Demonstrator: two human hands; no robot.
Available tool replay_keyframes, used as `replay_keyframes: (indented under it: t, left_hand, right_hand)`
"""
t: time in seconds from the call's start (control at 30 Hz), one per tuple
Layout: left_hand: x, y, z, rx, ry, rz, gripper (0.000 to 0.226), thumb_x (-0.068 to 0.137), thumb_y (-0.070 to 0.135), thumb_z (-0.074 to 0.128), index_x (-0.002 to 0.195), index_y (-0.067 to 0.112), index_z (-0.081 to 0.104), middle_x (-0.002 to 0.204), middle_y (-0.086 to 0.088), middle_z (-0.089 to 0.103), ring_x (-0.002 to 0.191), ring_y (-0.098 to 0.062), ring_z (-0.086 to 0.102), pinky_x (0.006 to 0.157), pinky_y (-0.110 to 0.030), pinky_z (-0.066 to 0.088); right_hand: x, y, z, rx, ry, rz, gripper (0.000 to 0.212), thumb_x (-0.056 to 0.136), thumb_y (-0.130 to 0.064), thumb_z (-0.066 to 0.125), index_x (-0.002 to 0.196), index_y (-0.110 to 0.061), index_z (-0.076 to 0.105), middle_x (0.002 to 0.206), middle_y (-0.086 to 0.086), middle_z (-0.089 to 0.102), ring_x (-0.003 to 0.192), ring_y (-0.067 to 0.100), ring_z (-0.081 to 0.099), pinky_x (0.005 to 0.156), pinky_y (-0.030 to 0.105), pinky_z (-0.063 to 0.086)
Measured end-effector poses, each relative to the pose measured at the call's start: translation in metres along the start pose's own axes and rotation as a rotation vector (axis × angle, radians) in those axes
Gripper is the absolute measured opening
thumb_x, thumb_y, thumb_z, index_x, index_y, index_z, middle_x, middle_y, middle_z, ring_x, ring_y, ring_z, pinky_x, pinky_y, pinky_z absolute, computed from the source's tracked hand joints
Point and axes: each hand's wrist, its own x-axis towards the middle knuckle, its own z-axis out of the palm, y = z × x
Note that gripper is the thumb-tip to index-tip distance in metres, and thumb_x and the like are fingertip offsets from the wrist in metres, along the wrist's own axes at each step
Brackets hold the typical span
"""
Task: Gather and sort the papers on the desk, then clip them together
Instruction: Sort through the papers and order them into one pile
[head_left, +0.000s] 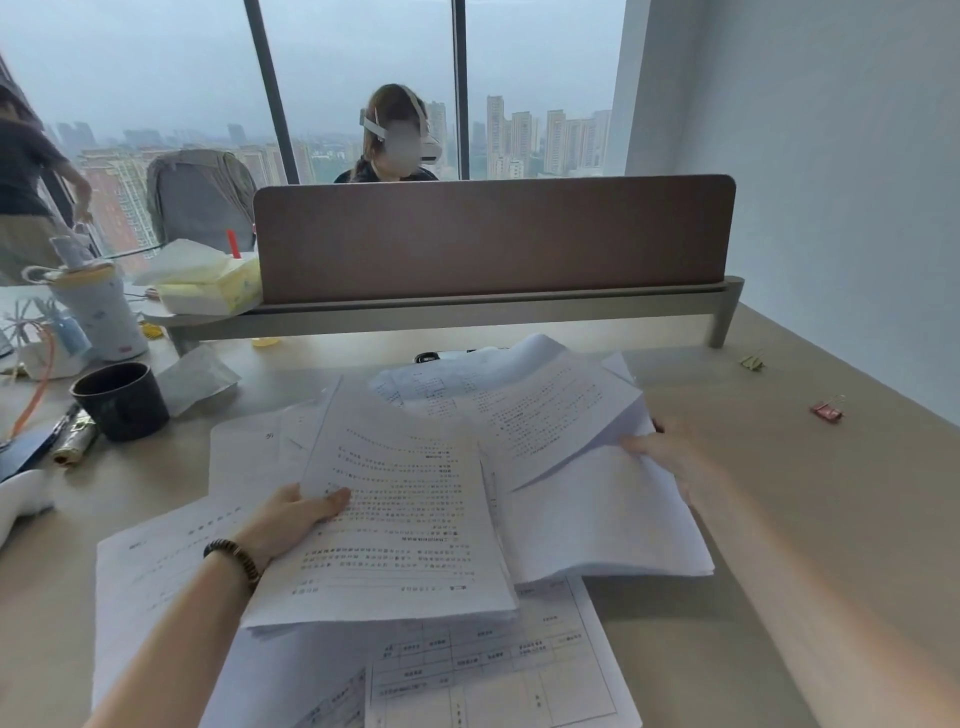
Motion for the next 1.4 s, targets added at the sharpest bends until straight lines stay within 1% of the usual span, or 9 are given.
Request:
replay_keyframes:
  t: [0.13, 0.3, 0.47, 0.57, 0.8, 0.9, 1.07, 1.3, 1.4]
  left_hand:
    - [0.001, -0.007, 0.002, -0.009, -0.018, -0.017, 0.017, 0.092, 0.011, 0.064, 0.106, 0.003, 0.068, 0.099, -0.018, 0.076, 0.082, -0.035, 0.073, 0.072, -0.039, 0.059]
    - [0.005, -0.01, 0.0, -0.021, -0.038, -0.021, 0.012, 0.092, 0.012, 0.063, 0.101, 0.006, 0.069, 0.089, -0.014, 0.079, 0.073, -0.03, 0.075, 0.063, -0.036, 0.061]
    - [0.008, -0.011, 0.001, -0.013, -0.053, -0.009, 0.014, 0.093, 0.012, 0.062, 0.103, 0.006, 0.07, 0.095, -0.015, 0.078, 0.077, -0.031, 0.075, 0.069, -0.038, 0.059]
    - [0.011, -0.014, 0.0, -0.009, -0.043, -0.012, 0.018, 0.092, 0.014, 0.064, 0.106, 0.005, 0.07, 0.099, -0.018, 0.077, 0.088, -0.039, 0.074, 0.081, -0.048, 0.058]
    - [0.015, -0.017, -0.001, 0.01, -0.023, -0.004, 0.021, 0.09, 0.014, 0.066, 0.106, 0.001, 0.071, 0.098, -0.02, 0.077, 0.091, -0.042, 0.073, 0.091, -0.057, 0.054]
    - [0.016, -0.019, -0.001, 0.007, -0.019, -0.007, 0.022, 0.089, 0.014, 0.067, 0.105, -0.001, 0.071, 0.096, -0.02, 0.077, 0.089, -0.042, 0.073, 0.09, -0.057, 0.054]
    - [0.015, -0.018, 0.0, 0.033, -0.024, -0.007, 0.021, 0.089, 0.016, 0.068, 0.104, 0.002, 0.071, 0.095, -0.019, 0.077, 0.088, -0.042, 0.074, 0.088, -0.056, 0.055]
    - [0.012, -0.017, -0.002, 0.03, -0.037, -0.002, 0.023, 0.088, 0.018, 0.069, 0.104, 0.002, 0.072, 0.098, -0.02, 0.077, 0.09, -0.042, 0.073, 0.091, -0.061, 0.053]
    - [0.012, -0.017, -0.002, 0.021, -0.041, -0.001, 0.022, 0.088, 0.017, 0.068, 0.104, 0.002, 0.072, 0.096, -0.02, 0.077, 0.09, -0.042, 0.073, 0.09, -0.06, 0.053]
  right_hand:
    - [0.016, 0.0, 0.009, -0.225, 0.013, -0.004, 0.012, 0.094, -0.008, 0.062, 0.083, -0.009, 0.057, 0.085, 0.009, 0.056, 0.081, 0.023, 0.051, 0.069, 0.032, 0.036]
    - [0.034, -0.006, 0.014, 0.184, 0.003, 0.092, 0.024, 0.101, -0.026, 0.053, 0.101, -0.006, 0.066, 0.086, 0.01, 0.066, 0.077, 0.028, 0.063, 0.067, 0.034, 0.049]
    - [0.049, -0.003, 0.023, 0.216, -0.047, 0.149, 0.089, 0.079, -0.088, 0.034, 0.139, -0.026, 0.056, 0.137, 0.005, 0.061, 0.128, 0.032, 0.057, 0.112, 0.051, 0.041]
    - [0.045, 0.0, 0.034, 0.114, 0.052, 0.041, 0.07, 0.1, -0.06, 0.038, 0.151, -0.013, 0.041, 0.152, 0.008, 0.045, 0.142, 0.029, 0.04, 0.111, 0.036, 0.033]
    - [0.048, 0.018, 0.022, -0.097, 0.032, -0.034, 0.014, 0.089, -0.005, 0.068, 0.103, -0.005, 0.066, 0.088, 0.009, 0.067, 0.088, 0.029, 0.064, 0.072, 0.033, 0.051]
    - [0.041, 0.017, 0.013, -0.119, -0.067, -0.029, 0.026, 0.085, -0.017, 0.078, 0.108, -0.008, 0.069, 0.098, 0.009, 0.071, 0.093, 0.029, 0.067, 0.085, 0.038, 0.054]
    - [0.035, 0.013, 0.012, -0.327, 0.061, -0.045, 0.049, 0.102, -0.037, 0.053, 0.066, -0.005, 0.05, 0.071, 0.009, 0.051, 0.068, 0.021, 0.051, 0.06, 0.034, 0.03]
    - [0.029, 0.015, -0.007, -0.251, -0.181, 0.083, 0.024, 0.087, 0.001, 0.067, 0.111, 0.0, 0.07, 0.109, 0.02, 0.074, 0.101, 0.037, 0.071, 0.095, 0.055, 0.055]
    - [0.027, 0.014, -0.006, -0.295, -0.208, 0.068, 0.02, 0.091, -0.017, 0.071, 0.11, -0.01, 0.07, 0.109, 0.011, 0.074, 0.103, 0.033, 0.07, 0.096, 0.051, 0.055]
